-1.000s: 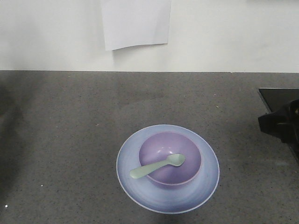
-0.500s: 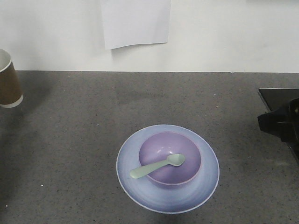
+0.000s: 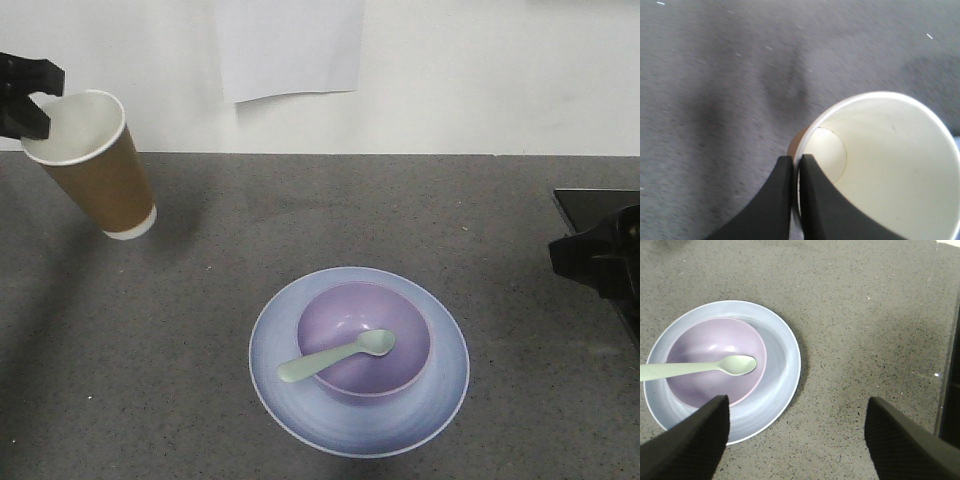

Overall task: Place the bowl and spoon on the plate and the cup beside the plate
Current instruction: 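Carry the paper cup with the left gripper beside the plate and set it down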

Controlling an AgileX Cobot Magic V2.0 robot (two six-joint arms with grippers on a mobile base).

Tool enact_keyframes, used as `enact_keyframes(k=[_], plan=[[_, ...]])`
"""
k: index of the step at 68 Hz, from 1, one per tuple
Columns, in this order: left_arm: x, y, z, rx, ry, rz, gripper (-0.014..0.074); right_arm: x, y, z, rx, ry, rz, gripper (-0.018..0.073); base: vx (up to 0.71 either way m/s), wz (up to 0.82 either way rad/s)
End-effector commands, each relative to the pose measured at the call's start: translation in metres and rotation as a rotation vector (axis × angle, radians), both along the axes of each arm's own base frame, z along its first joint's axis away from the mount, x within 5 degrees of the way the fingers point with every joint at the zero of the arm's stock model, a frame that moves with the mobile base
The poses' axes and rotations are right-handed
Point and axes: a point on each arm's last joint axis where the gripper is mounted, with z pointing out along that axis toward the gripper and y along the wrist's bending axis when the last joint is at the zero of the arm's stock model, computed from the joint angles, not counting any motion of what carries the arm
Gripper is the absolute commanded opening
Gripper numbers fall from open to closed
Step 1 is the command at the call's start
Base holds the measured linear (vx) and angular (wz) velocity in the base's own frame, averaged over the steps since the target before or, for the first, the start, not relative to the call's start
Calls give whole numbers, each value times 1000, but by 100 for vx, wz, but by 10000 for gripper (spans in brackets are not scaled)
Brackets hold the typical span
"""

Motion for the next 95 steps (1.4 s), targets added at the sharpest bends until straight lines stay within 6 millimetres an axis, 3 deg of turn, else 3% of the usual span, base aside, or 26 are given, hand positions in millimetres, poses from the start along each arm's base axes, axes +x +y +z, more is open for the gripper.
enact_keyframes(k=[1, 19, 35, 74, 95], plan=[[-22, -13, 11, -23, -93, -37, -8, 0, 0, 14, 36, -99, 1, 532, 0, 0], [-58, -37, -41, -78, -30, -110, -8, 0, 0, 14, 36, -98, 1, 532, 0, 0], [-71, -56, -71, -131, 26, -177, -8, 0, 0, 14, 36, -94, 1, 532, 0, 0], [-70, -58, -74, -116, 14, -181, 5, 0, 0, 14, 34, -90, 1, 532, 0, 0], [-70, -58, -75, -116, 20, -183, 127, 0, 0, 14, 34, -90, 1, 532, 0, 0]])
